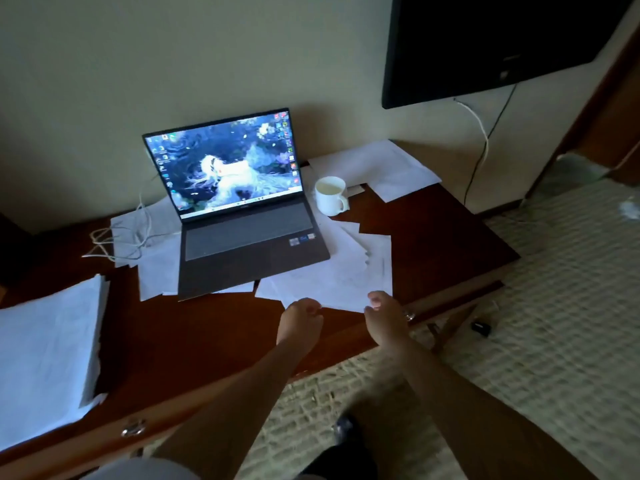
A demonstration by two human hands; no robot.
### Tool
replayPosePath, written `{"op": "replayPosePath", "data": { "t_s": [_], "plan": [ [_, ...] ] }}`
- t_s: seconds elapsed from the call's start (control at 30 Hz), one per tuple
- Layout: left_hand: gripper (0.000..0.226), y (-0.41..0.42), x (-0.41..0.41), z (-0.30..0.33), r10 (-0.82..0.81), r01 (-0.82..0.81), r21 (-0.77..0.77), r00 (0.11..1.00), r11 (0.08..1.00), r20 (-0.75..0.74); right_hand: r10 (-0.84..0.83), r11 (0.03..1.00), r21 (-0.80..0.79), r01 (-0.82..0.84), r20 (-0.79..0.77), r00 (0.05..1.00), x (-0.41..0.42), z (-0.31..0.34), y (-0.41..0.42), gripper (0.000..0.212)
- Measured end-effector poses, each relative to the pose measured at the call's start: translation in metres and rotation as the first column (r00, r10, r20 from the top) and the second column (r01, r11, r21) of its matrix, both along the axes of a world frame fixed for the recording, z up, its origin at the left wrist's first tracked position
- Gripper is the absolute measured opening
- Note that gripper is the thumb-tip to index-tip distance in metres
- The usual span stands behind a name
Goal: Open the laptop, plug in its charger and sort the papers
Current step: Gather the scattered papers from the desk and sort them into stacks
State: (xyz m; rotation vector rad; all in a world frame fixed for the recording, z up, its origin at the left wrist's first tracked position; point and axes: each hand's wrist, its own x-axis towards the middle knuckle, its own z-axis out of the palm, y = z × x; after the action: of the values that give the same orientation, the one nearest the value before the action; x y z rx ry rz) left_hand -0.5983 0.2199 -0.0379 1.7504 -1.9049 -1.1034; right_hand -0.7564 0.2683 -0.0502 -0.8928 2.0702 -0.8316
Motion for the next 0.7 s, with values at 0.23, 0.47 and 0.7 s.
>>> {"op": "replayPosePath", "data": {
  "t_s": [0.23, 0.47, 0.7],
  "plan": [
    [0.032, -0.048, -0.079, -0.040, -0.022, 0.021, 0.034, 1.000, 0.999, 0.008, -0.283, 0.955, 0.133, 0.266, 0.141, 0.949, -0.062, -0.022, -0.057, 0.057],
    [0.031, -0.064, -0.099, -0.047, 0.043, -0.039, -0.028, 0.988, 0.999, 0.151, -0.273, 0.959, 0.200, 0.202, 0.446, 0.852, -0.080, -0.025, -0.104, 0.039],
    [0.040, -0.069, -0.111, -0.041, 0.036, 0.055, -0.190, 0.894, 0.980, 0.446, -0.057, 0.973, 0.225, -0.055, 0.462, 0.885, -0.094, -0.028, -0.123, 0.014]
  ]
}}
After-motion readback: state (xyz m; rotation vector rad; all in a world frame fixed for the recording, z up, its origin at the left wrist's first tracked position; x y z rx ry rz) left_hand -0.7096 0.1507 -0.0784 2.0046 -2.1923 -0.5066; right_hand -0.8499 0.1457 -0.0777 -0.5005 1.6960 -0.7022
